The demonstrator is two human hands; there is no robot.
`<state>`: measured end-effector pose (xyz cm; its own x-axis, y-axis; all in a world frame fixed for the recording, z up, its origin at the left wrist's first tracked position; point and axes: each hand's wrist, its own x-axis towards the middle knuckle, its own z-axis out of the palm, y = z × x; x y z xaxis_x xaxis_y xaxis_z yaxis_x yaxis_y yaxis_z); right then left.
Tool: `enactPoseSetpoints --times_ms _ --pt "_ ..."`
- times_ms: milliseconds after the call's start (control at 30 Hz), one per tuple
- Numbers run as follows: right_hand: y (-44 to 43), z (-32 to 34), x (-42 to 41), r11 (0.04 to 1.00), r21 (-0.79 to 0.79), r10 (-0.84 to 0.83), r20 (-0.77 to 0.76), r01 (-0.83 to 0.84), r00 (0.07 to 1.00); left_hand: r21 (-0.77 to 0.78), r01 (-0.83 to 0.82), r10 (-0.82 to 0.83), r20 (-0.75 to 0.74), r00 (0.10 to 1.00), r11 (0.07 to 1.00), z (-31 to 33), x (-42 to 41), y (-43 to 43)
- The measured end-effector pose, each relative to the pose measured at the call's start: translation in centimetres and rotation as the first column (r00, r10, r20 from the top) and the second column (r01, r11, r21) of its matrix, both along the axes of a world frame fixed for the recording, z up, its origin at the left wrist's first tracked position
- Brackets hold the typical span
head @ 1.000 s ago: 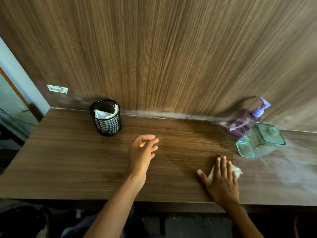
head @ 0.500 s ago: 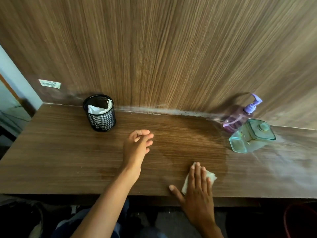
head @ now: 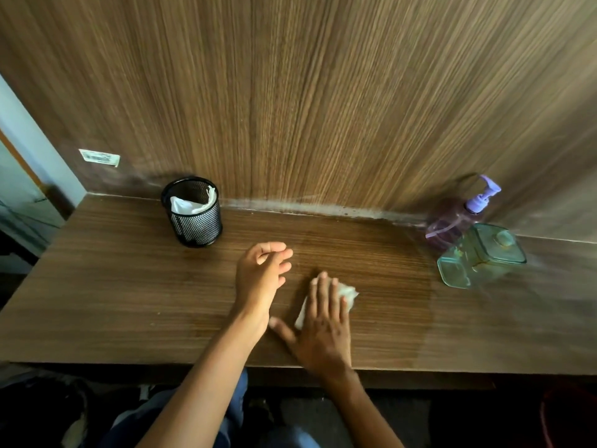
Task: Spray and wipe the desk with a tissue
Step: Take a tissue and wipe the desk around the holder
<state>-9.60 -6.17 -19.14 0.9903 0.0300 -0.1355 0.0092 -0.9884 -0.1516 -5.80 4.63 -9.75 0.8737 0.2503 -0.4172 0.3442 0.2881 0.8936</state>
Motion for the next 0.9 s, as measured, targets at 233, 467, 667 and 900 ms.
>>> enactPoseSetpoints --times_ms 233,467,667,900 --pt "-3.8 -0.5 -4.1 0.998 -0.060 0.010 -0.020 -0.011 1.000 0.022 -0.047 0.047 -0.006 0.999 0.999 -0.3 0.3 2.0" --pt "0.9 0.8 2.0 0.991 0.086 -0.101 0.009 0.100 0.995 0.043 -0.169 0.168 0.030 0.985 0.985 -1.0 1.0 4.6" --pt "6.8 -0.1 -1.1 0.985 0.051 0.166 -0.029 -0.164 0.986 0.308 -0.483 0.480 0.091 0.872 0.819 -3.5 3.5 7.0" --pt "3.4 -0.7 -2.2 0.999 0.039 0.005 0.002 -0.005 1.000 0.401 -0.355 0.312 0.170 0.935 0.844 -5.2 5.8 9.5"
